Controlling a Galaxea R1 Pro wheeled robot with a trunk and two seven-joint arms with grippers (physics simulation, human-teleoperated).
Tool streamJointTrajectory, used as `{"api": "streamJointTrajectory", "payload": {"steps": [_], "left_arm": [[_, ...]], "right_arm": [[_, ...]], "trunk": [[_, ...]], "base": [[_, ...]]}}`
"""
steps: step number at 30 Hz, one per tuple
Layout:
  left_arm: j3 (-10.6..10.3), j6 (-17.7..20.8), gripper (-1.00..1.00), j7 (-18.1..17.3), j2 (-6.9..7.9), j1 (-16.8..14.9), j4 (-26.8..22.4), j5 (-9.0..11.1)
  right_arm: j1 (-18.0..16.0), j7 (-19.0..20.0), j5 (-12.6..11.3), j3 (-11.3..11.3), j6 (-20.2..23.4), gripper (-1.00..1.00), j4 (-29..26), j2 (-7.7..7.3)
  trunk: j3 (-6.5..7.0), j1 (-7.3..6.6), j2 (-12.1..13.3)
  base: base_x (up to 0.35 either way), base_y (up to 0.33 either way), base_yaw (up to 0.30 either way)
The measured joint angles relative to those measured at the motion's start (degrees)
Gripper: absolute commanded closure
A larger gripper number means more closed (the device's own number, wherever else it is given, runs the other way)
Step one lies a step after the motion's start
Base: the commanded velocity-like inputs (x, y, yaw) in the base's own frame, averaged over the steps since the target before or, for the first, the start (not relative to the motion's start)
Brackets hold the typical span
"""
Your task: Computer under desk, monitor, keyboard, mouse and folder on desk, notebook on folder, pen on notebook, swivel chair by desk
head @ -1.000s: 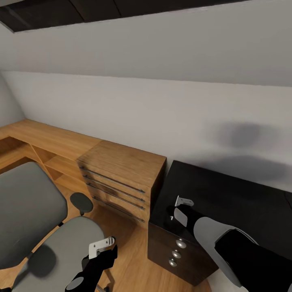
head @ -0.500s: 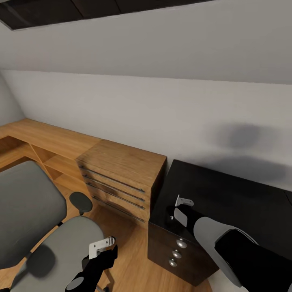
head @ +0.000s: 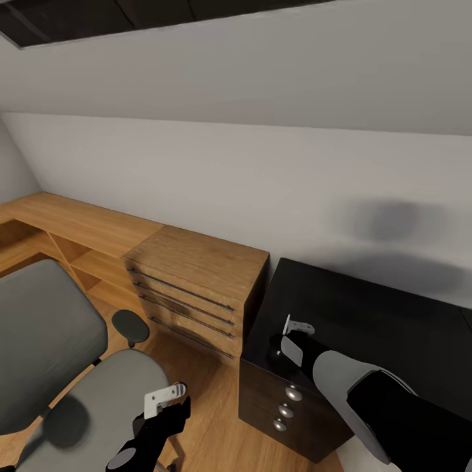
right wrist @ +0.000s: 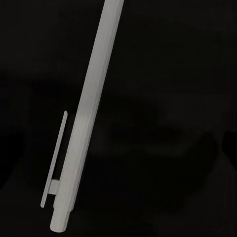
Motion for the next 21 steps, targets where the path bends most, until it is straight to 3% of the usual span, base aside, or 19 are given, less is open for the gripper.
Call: {"api": "streamJointTrajectory", "payload": {"steps": [16, 17, 21], "left_arm": [[-0.1, 0.0, -1.0, 0.0, -0.22, 0.0, 0.0, 0.1], [-0.1, 0.0, -1.0, 0.0, -0.23, 0.0, 0.0, 0.1], [-0.1, 0.1, -1.0, 0.0, -0.26, 0.0, 0.0, 0.1]], "right_arm": [[0.0, -0.1, 0.0, -0.1, 0.0, -1.0, -0.7, 0.03], [0.0, -0.1, 0.1, -0.1, 0.0, 1.0, -0.7, 0.03], [0.0, -0.1, 0.0, -0.1, 0.0, 1.0, -0.8, 0.03]], "trunk": [[-1.25, 1.53, -2.8], [-1.25, 1.53, -2.8], [-1.25, 1.53, -2.8]], "base": [[0.0, 0.0, 0.0], [0.0, 0.0, 0.0], [0.0, 0.0, 0.0]]}}
